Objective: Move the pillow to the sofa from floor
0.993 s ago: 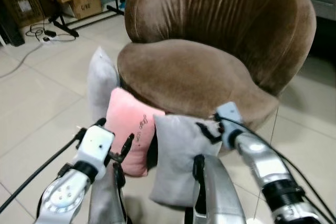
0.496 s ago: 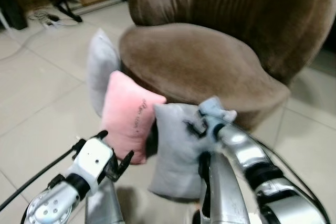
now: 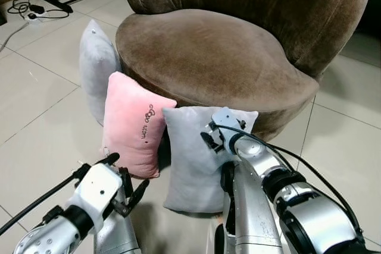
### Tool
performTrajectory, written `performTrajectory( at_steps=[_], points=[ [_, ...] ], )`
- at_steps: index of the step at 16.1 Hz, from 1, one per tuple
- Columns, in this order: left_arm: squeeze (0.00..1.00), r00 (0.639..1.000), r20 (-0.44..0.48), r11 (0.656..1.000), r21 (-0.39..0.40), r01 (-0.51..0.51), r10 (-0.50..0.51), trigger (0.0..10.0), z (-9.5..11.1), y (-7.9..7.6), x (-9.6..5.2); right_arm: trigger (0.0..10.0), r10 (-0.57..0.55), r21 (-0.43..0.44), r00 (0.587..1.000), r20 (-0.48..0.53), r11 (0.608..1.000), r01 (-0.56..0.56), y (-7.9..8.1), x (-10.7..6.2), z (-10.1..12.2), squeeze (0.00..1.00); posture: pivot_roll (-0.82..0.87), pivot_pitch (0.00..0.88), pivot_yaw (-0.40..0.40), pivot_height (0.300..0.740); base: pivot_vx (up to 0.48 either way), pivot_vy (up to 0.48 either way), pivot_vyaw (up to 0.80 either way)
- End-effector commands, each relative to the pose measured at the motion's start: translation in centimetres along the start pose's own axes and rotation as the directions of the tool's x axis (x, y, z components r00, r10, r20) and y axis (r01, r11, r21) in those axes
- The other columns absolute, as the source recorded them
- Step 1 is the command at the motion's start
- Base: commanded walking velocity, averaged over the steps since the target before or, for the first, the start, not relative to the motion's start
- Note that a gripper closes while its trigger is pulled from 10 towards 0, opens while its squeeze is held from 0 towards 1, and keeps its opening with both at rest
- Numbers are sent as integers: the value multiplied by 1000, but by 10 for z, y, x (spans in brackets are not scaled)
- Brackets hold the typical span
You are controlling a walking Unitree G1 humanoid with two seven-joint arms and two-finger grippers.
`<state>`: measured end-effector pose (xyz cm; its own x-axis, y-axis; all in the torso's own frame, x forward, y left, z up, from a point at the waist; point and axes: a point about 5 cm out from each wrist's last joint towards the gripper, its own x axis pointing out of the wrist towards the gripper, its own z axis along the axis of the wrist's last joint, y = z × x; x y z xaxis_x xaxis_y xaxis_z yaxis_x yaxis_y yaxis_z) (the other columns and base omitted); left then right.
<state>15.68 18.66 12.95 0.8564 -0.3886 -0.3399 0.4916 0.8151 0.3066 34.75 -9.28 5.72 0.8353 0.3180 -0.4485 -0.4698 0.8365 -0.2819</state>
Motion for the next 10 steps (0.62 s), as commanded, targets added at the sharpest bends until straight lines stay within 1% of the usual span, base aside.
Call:
performTrajectory(
  at_steps=[1,2,3,5,6,7,10],
  points=[
    [0,1000,-2,1000,6,20,-20,10000,3,-2,-3,10000,-52,-25,998,42,998,53,-3,3,14,0,25,134,-44,415,0,0,0],
    [0,1000,-5,1000,8,26,-26,10000,3,-2,-4,10000,-78,-54,996,49,995,81,-2,4,17,0,28,135,-43,415,0,0,0],
    [0,1000,-6,1000,9,29,-28,10000,3,-3,-4,10000,-80,-54,996,45,995,83,1,5,19,0,29,136,-42,415,0,0,0],
    [0,999,-7,999,10,31,-31,10000,4,-3,-4,10000,-57,-73,998,27,996,59,9,6,18,0,35,139,-40,415,0,0,0],
    [0,999,-13,999,14,35,-34,10000,3,-3,-6,1216,-25,-106,1000,-4,994,25,17,7,14,0,39,141,-39,415,0,0,0],
    [0,999,-17,999,16,36,-36,10000,3,-3,-7,0,-19,-113,1000,-13,993,18,19,7,12,0,38,141,-38,415,0,0,0],
    [0,998,-26,999,19,50,-49,10000,3,-3,-8,0,-4,-139,998,-60,990,-5,24,6,3,0,38,143,-37,415,0,0,0]
  ],
)
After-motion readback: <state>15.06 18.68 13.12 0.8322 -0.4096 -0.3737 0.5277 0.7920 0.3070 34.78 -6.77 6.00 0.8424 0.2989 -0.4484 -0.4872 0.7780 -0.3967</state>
